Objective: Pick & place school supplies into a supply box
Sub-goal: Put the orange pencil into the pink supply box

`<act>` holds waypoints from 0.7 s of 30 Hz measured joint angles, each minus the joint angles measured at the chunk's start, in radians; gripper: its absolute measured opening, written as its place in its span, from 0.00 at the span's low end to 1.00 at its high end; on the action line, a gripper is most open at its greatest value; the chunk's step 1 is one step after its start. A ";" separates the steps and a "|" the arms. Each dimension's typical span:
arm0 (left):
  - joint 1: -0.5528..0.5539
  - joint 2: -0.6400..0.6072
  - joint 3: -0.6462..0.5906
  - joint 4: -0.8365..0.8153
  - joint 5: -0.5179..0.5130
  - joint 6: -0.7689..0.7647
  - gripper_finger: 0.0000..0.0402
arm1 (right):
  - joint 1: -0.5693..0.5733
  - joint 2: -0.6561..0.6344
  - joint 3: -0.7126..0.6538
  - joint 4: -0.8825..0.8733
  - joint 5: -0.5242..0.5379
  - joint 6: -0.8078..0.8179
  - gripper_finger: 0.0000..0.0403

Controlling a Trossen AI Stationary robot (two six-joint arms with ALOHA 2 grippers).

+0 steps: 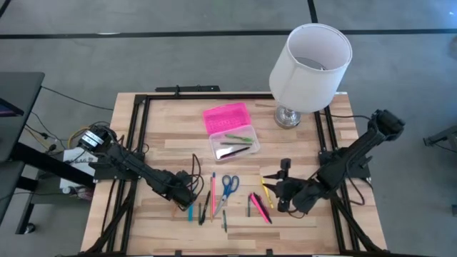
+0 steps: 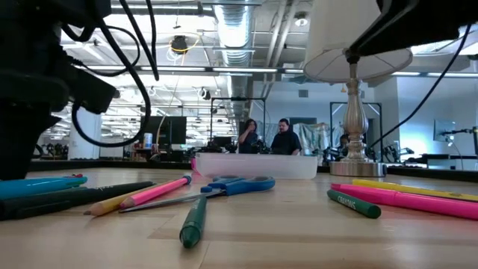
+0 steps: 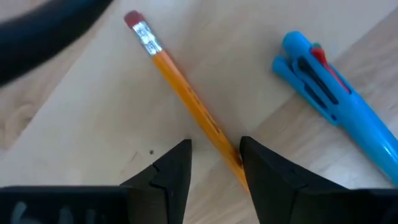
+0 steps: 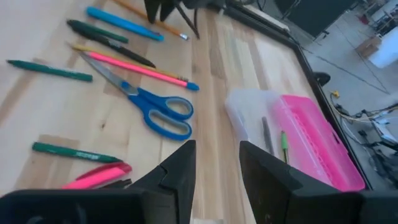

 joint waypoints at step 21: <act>-0.006 0.000 -0.009 0.028 -0.037 0.068 0.14 | 0.043 0.011 0.000 0.005 0.158 0.007 0.29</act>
